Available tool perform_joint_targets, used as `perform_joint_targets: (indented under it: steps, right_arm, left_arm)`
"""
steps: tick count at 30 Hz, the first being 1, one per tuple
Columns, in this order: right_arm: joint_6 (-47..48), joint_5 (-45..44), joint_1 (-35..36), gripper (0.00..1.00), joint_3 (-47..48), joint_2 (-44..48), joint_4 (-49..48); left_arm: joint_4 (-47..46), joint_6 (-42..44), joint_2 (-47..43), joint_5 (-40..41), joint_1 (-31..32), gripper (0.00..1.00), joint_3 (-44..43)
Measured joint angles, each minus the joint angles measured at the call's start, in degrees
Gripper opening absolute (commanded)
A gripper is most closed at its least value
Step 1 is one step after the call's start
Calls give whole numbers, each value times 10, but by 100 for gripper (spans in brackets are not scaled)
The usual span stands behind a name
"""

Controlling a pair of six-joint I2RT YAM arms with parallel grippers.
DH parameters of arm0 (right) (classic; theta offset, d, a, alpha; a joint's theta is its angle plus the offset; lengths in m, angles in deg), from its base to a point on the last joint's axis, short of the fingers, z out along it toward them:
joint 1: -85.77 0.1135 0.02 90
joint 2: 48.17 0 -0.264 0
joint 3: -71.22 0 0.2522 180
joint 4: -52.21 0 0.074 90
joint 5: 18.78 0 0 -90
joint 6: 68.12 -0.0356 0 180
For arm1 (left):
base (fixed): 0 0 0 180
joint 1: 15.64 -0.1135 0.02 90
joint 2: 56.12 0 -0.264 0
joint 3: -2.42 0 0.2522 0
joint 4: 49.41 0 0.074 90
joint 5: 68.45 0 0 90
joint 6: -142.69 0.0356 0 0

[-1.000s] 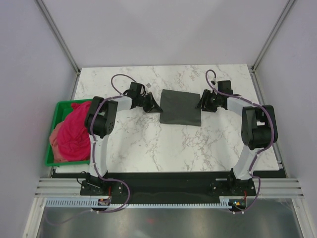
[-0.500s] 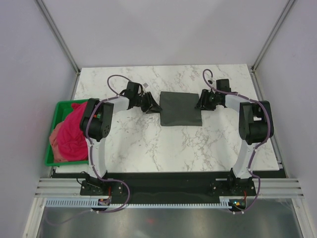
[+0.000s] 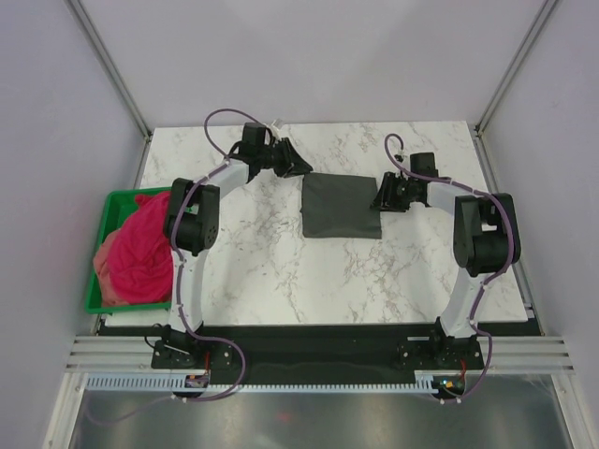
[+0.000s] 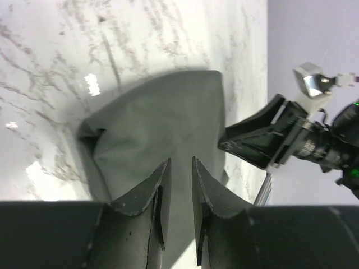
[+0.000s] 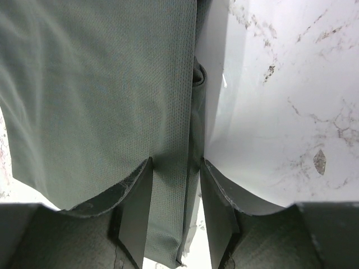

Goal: Fold and stack the t-shirts
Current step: Fold the tshirt

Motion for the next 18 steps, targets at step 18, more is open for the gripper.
perform_joint_targets:
  steps: [18]
  right_arm:
    - [1, -27, 0, 54, -20, 60, 17]
  left_arm:
    - [3, -33, 137, 7, -9, 31, -102]
